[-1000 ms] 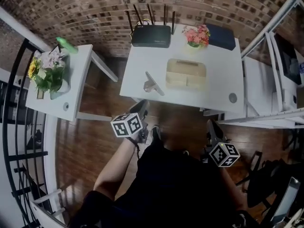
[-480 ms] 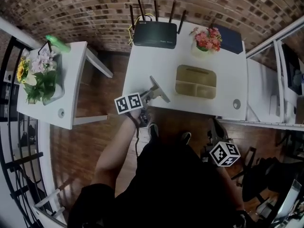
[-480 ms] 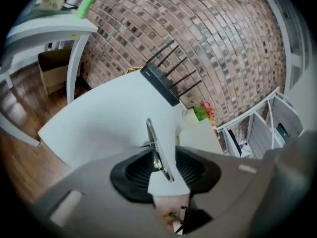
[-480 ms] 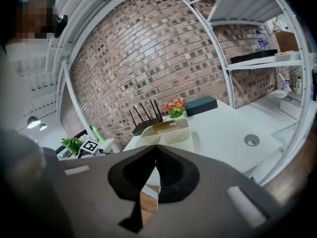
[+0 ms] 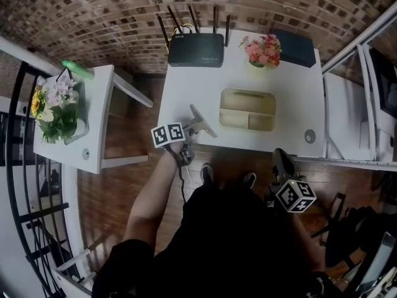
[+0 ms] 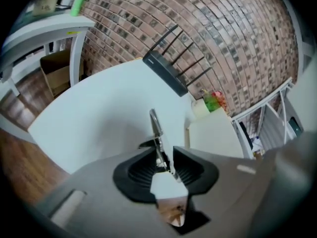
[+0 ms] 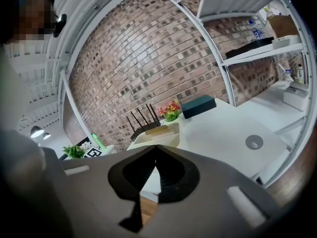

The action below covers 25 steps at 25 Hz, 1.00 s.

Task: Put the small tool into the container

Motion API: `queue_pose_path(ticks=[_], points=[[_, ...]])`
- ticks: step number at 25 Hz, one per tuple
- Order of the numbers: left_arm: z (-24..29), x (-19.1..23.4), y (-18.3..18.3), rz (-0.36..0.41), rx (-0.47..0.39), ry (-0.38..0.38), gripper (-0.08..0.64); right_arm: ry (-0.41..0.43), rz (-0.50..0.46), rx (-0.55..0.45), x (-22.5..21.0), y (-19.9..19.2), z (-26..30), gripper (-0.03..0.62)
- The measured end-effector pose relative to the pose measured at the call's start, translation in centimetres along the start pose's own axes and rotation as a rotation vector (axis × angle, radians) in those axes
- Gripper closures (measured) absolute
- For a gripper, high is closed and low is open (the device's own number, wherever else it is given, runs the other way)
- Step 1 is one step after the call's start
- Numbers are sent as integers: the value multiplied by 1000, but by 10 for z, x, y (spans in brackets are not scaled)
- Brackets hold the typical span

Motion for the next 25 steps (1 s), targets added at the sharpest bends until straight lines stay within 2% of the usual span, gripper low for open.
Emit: queue_pose_path(ticks=[7,12,16,21,23,25], points=[[5,-3,3,6,-19,19,491,-4,29,12,-17,-7,-7,581],[0,-15,2,64,-37,2,530,-5,36,12,-23,-6,-9,581],[-8,-27,-1,176,-51,5,555,1,33,9,-24,-6,-9,581],[-31,-50,0,261,-141,-30,555,15,25,13,-23,-6,-6,581],[-45,-68,1,351,-181,-43,555,20,25,15,-22,-6,-6,581],[-62,-90,2,471,-229,-39,555,24,25,17,-22,-6,-5,581]])
Point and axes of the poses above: the fingertips, and each gripper's own axes: z forward along the fingers, x to its left, y out of its top, the point moved 7 cm from there along -z, backward along the fingers, and after that the axes turned 8 degrees about -z, right-handed, at the moved point
